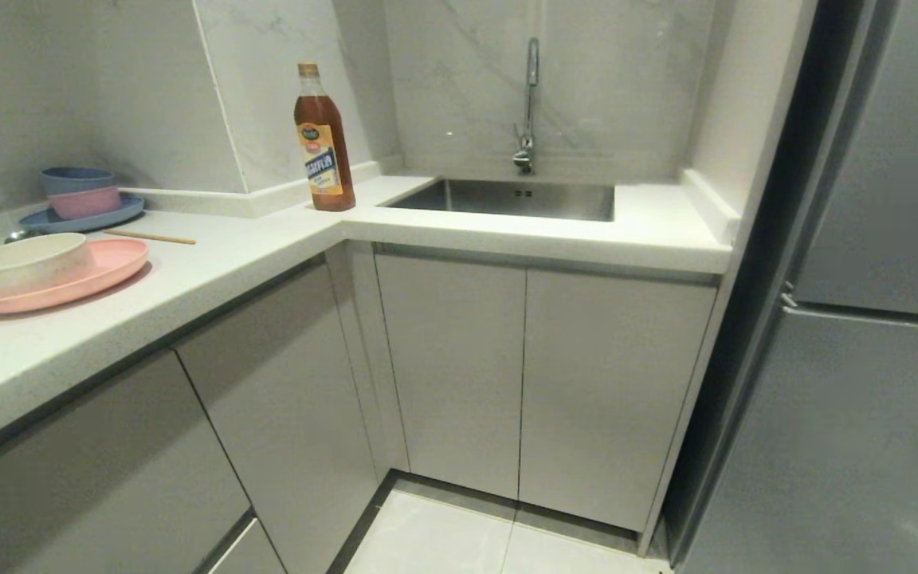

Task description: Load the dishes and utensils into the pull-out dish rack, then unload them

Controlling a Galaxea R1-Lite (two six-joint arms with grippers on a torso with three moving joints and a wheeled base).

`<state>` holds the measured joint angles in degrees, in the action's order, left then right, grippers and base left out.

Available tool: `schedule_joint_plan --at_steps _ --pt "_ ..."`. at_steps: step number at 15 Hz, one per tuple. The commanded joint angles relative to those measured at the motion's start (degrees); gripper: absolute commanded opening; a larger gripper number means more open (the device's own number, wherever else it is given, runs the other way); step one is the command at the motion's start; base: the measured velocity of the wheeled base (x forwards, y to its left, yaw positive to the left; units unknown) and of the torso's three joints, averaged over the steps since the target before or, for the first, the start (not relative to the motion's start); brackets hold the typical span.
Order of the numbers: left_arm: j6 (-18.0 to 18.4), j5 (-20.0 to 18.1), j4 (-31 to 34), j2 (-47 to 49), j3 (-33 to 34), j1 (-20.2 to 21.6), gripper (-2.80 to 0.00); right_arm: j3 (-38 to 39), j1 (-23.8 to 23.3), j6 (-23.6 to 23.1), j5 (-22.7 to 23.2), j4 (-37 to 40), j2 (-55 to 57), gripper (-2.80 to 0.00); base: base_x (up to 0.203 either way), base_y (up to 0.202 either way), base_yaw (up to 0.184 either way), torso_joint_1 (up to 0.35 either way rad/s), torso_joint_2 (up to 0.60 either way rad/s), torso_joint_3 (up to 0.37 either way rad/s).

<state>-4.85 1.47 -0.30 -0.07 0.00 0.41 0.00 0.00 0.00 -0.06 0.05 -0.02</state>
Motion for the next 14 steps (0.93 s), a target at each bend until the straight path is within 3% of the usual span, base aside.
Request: schedule_joint_plan --at_steps 1,14 --pt "-0.03 0.02 -0.05 0.07 0.00 0.02 -2.80 0.00 0.00 0.00 -0.02 -0.04 0.02 -2.80 0.000 0.000 0.000 0.000 0.00 0.000" --pt "-0.07 0.02 -0.05 0.07 0.00 0.02 -2.80 0.00 0.00 0.97 0.00 -0.05 0.02 -2.80 0.000 0.000 0.000 0.000 0.00 0.000"
